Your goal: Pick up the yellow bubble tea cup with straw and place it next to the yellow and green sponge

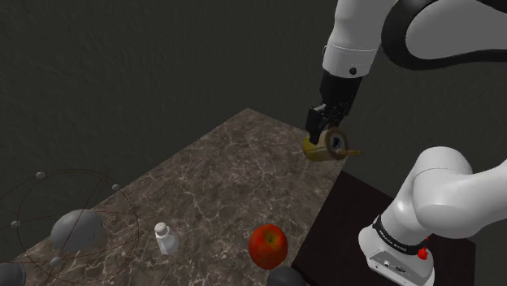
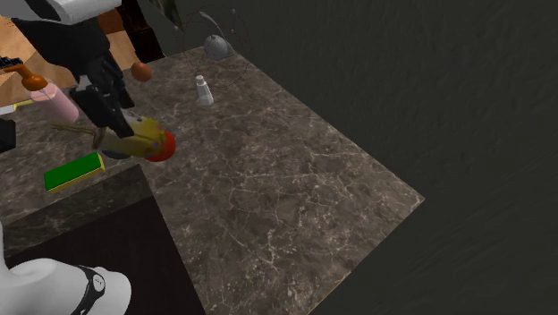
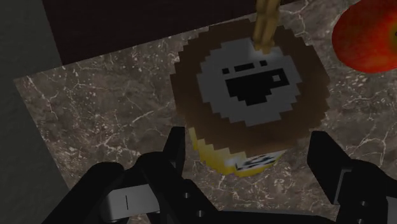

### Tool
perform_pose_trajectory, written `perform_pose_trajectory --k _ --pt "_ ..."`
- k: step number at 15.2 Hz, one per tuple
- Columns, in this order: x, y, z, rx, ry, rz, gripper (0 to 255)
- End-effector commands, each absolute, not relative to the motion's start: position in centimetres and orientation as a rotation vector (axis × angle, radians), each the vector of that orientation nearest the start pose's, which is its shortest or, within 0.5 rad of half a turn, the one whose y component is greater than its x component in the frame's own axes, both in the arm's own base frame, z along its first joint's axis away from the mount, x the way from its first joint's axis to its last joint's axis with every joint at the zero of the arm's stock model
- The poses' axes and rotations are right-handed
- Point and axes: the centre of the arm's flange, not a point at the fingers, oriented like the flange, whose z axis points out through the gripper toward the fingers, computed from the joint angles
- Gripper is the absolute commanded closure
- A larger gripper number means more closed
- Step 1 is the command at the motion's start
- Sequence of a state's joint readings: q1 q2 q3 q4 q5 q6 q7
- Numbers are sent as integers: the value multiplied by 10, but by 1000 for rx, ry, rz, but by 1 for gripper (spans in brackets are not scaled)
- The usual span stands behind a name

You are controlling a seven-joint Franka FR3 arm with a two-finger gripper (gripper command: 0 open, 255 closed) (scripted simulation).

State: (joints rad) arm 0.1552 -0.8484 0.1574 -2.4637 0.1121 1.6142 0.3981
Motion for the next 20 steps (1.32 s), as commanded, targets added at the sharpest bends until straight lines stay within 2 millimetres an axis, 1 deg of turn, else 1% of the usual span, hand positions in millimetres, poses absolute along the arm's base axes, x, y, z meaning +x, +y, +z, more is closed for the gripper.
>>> perform_pose_trajectory --k 1,20 --pt "254 129 555 -3141 229 8 255" --pt "54 280 557 -3141 229 8 255"
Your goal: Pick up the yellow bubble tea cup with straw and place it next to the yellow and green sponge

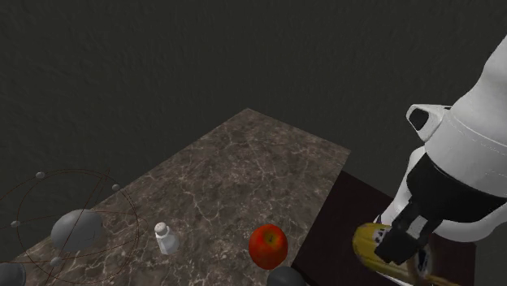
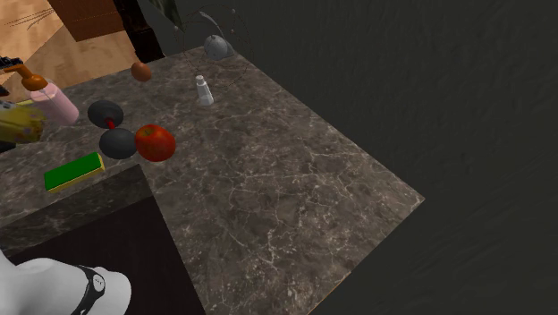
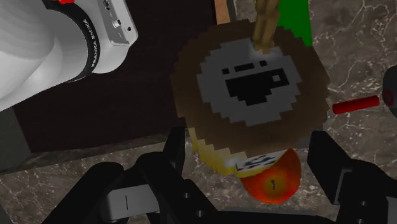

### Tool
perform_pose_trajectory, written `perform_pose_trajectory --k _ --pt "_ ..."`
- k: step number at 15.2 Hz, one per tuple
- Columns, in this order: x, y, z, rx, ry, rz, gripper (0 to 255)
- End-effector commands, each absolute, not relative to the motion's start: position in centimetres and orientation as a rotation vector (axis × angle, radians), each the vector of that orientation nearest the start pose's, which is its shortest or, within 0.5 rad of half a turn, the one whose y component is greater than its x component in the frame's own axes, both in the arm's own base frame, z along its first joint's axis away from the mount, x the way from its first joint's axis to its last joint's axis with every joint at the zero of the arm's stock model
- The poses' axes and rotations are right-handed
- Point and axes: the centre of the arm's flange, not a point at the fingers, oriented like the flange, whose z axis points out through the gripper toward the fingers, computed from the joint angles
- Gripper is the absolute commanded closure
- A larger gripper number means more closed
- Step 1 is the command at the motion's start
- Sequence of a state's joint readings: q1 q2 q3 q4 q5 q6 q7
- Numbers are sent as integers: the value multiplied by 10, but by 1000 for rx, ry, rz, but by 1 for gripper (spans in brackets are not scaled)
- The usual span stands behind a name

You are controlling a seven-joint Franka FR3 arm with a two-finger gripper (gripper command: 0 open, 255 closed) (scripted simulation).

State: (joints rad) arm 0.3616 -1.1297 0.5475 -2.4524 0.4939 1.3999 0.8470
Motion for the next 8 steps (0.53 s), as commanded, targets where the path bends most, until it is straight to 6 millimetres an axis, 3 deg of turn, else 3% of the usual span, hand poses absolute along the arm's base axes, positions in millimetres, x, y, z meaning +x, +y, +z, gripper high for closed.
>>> perform_pose_trajectory --k 1,8 --pt "44 288 557 -3141 229 8 255" --pt "-30 343 558 -3141 229 8 255"
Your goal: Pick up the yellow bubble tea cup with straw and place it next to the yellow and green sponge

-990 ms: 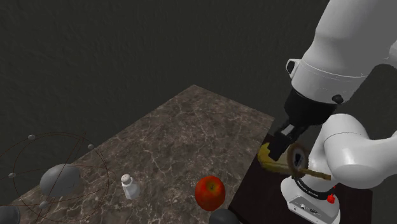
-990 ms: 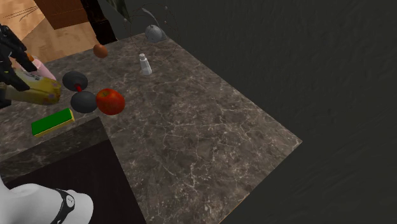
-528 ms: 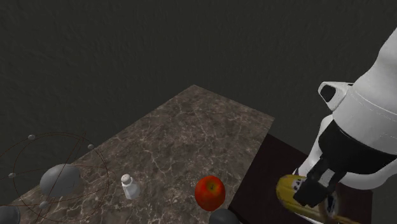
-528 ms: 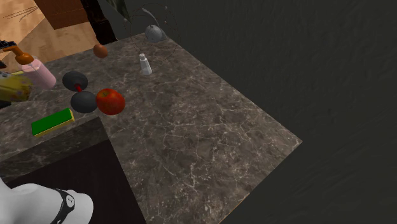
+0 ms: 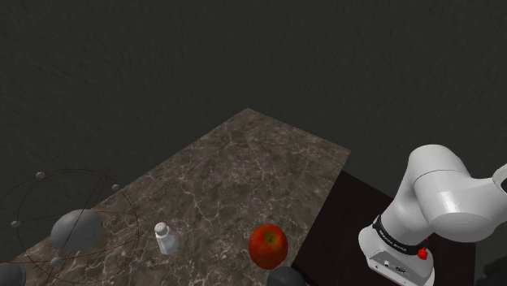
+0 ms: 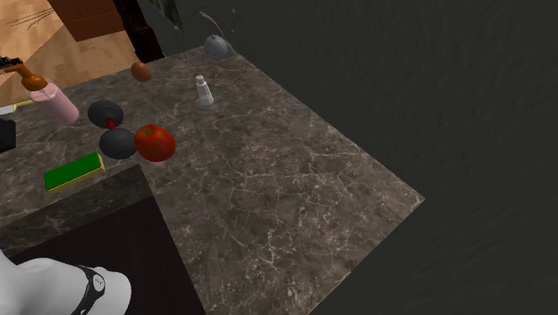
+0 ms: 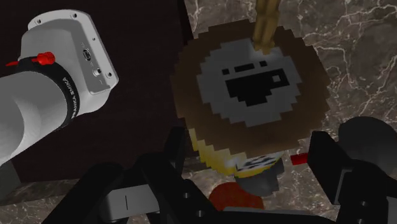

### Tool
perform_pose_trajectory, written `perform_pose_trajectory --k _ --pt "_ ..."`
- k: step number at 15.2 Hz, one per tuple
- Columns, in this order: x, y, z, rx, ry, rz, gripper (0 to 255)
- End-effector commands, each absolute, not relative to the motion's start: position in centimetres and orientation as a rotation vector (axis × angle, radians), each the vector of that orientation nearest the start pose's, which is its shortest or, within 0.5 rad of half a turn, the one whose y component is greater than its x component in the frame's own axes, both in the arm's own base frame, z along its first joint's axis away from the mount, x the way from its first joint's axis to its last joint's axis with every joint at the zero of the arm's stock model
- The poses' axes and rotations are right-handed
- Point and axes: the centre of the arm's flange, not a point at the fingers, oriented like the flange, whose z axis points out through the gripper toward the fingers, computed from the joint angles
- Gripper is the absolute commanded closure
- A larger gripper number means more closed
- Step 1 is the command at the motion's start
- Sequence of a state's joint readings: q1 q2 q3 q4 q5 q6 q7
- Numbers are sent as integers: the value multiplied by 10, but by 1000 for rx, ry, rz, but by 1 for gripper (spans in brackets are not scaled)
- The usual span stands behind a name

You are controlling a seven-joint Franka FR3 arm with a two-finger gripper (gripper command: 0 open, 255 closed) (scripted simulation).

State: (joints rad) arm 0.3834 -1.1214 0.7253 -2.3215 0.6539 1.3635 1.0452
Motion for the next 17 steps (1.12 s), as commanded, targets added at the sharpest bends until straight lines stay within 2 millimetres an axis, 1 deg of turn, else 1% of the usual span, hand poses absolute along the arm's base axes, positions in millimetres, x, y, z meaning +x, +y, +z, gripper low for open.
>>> perform_pose_trajectory --k 1,6,17 --pt "-41 351 558 -3141 229 8 255" --pt "-95 392 558 -3141 229 8 255" --pt "-95 392 500 -3141 229 8 255"
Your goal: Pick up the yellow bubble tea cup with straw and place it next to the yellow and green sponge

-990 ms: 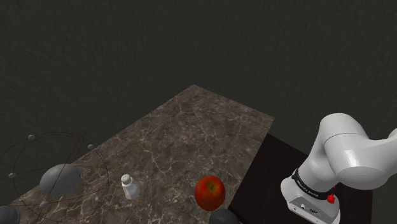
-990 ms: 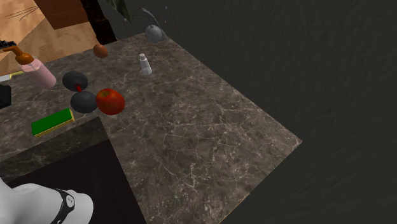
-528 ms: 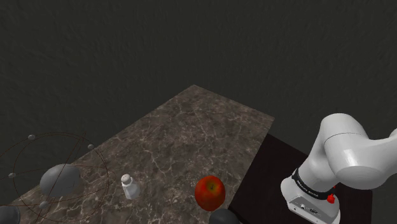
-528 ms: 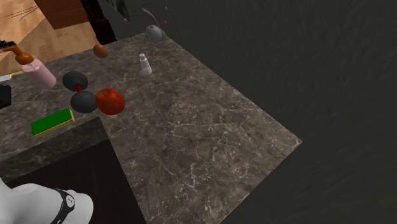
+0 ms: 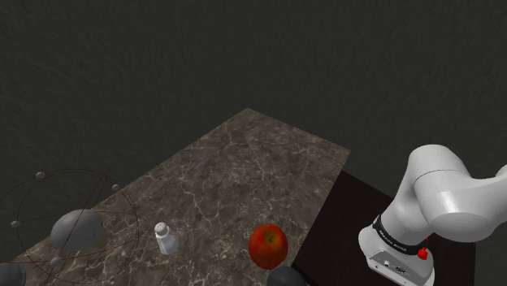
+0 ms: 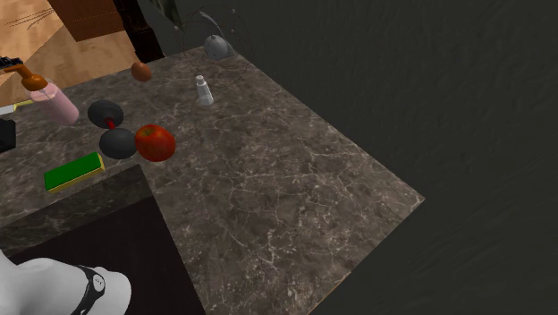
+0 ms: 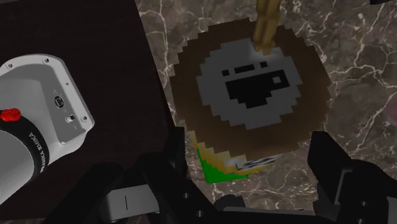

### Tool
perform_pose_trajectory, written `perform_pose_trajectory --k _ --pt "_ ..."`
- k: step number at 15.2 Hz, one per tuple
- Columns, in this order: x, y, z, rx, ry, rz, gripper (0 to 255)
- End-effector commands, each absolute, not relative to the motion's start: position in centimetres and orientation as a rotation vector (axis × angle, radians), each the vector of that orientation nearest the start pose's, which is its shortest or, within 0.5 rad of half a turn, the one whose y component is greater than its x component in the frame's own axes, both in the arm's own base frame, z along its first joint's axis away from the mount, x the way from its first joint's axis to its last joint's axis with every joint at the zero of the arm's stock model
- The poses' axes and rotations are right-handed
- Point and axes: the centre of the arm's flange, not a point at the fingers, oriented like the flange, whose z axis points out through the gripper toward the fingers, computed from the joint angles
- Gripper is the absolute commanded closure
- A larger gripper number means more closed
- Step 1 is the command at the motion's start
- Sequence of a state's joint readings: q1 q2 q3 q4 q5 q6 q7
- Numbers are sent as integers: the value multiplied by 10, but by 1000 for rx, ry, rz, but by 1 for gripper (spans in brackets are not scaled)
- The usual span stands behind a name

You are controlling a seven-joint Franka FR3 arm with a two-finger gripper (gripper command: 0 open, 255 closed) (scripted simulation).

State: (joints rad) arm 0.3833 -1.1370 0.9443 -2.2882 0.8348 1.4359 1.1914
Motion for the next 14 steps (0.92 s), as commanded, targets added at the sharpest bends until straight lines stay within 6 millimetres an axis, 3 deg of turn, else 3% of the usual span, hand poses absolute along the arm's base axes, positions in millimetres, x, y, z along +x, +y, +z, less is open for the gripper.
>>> perform_pose_trajectory --k 1,14 --pt "-95 392 495 -3141 229 8 255" --pt "-95 392 426 -3141 229 8 255"
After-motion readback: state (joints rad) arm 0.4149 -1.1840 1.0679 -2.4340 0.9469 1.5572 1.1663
